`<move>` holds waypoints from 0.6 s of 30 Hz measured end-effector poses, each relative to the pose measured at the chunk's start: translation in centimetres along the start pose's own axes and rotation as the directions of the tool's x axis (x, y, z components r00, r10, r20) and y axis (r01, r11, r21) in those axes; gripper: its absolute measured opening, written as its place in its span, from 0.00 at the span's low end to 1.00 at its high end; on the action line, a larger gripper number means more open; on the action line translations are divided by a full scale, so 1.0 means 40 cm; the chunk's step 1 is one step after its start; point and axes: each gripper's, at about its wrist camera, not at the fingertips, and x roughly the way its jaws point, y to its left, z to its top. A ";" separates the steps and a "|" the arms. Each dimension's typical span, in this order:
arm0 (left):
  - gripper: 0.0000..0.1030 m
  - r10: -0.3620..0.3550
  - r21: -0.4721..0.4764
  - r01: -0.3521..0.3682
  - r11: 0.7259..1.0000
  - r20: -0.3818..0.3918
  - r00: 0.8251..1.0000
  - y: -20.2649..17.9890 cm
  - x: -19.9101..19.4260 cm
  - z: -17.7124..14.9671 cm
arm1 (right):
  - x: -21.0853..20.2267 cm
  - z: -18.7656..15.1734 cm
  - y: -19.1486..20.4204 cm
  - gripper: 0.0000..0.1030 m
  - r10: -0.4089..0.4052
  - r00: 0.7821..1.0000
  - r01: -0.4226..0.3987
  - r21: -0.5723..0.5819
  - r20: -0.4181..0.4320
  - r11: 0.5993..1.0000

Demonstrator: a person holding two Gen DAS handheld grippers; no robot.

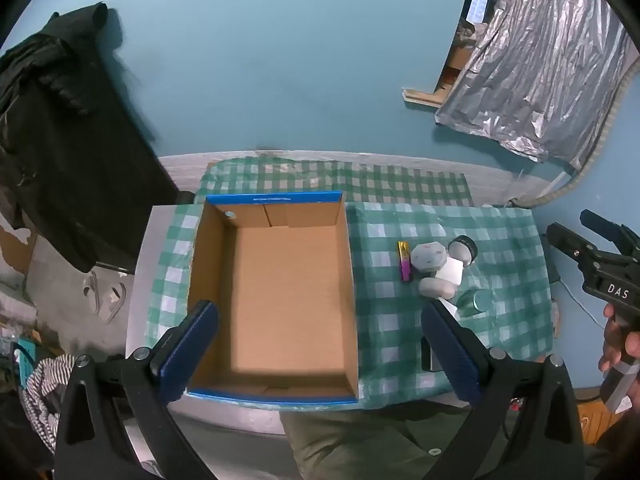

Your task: Organize rigid objects

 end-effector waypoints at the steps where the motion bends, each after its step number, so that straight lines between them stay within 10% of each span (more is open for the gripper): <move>1: 0.99 0.003 0.002 -0.003 1.000 -0.001 1.000 0.000 0.001 -0.001 | 0.000 0.000 0.000 0.98 -0.001 1.000 0.001 -0.002 0.000 1.000; 18: 0.99 0.006 -0.003 -0.006 1.000 -0.012 1.000 0.013 0.009 -0.003 | 0.009 0.006 0.006 0.98 -0.002 1.000 0.002 -0.006 -0.003 1.000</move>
